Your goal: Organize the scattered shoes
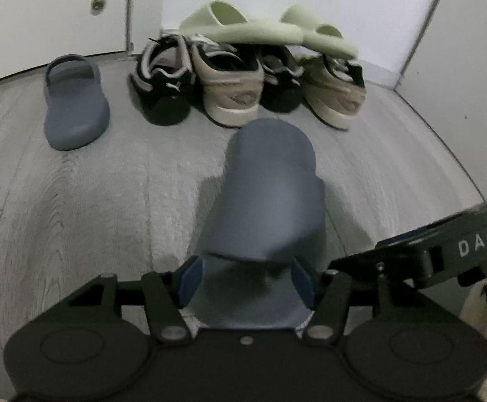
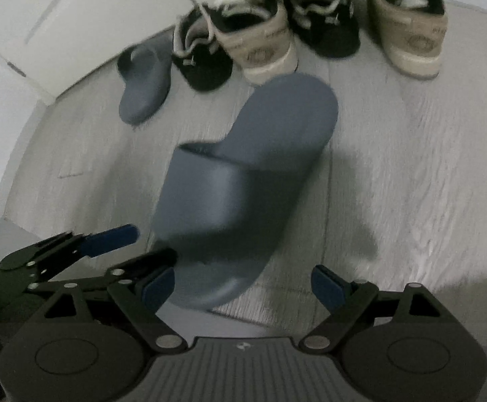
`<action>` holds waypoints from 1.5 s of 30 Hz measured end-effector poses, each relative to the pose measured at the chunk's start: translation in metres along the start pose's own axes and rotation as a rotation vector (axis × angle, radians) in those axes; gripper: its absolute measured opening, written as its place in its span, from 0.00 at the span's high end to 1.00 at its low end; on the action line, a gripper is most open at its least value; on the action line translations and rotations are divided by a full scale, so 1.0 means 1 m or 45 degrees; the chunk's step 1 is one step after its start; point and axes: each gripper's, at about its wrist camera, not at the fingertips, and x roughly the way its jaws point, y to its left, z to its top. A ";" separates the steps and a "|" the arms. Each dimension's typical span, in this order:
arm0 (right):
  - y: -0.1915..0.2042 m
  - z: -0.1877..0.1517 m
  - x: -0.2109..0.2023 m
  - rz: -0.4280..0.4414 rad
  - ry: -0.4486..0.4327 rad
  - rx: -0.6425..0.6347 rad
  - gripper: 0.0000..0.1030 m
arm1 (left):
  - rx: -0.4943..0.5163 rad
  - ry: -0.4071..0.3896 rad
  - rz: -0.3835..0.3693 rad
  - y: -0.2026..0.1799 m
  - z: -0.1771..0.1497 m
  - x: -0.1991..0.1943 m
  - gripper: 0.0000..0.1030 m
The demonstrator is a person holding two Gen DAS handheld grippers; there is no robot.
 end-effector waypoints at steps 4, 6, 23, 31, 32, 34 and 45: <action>-0.003 0.000 -0.011 -0.023 -0.124 0.043 0.10 | -0.184 -0.225 0.066 0.026 0.014 -0.023 0.39; -0.009 0.003 -0.020 -0.027 -0.244 0.099 0.05 | -0.281 -0.308 0.144 0.046 0.026 -0.028 0.37; 0.002 0.058 0.026 -0.077 -0.569 0.047 0.05 | -0.202 -0.398 0.305 0.147 0.144 0.103 0.63; -0.009 0.061 0.031 0.016 -0.525 0.148 0.05 | -0.224 -0.322 0.394 0.179 0.196 0.163 0.84; -0.010 0.061 0.031 0.019 -0.520 0.160 0.05 | -0.244 -0.314 0.377 0.181 0.194 0.163 0.88; -0.011 0.060 0.031 0.030 -0.515 0.185 0.05 | -0.282 -0.301 0.348 0.185 0.190 0.163 0.94; 0.002 0.056 0.007 0.003 -0.629 0.107 0.05 | -0.409 -0.209 0.345 0.169 0.111 0.092 0.93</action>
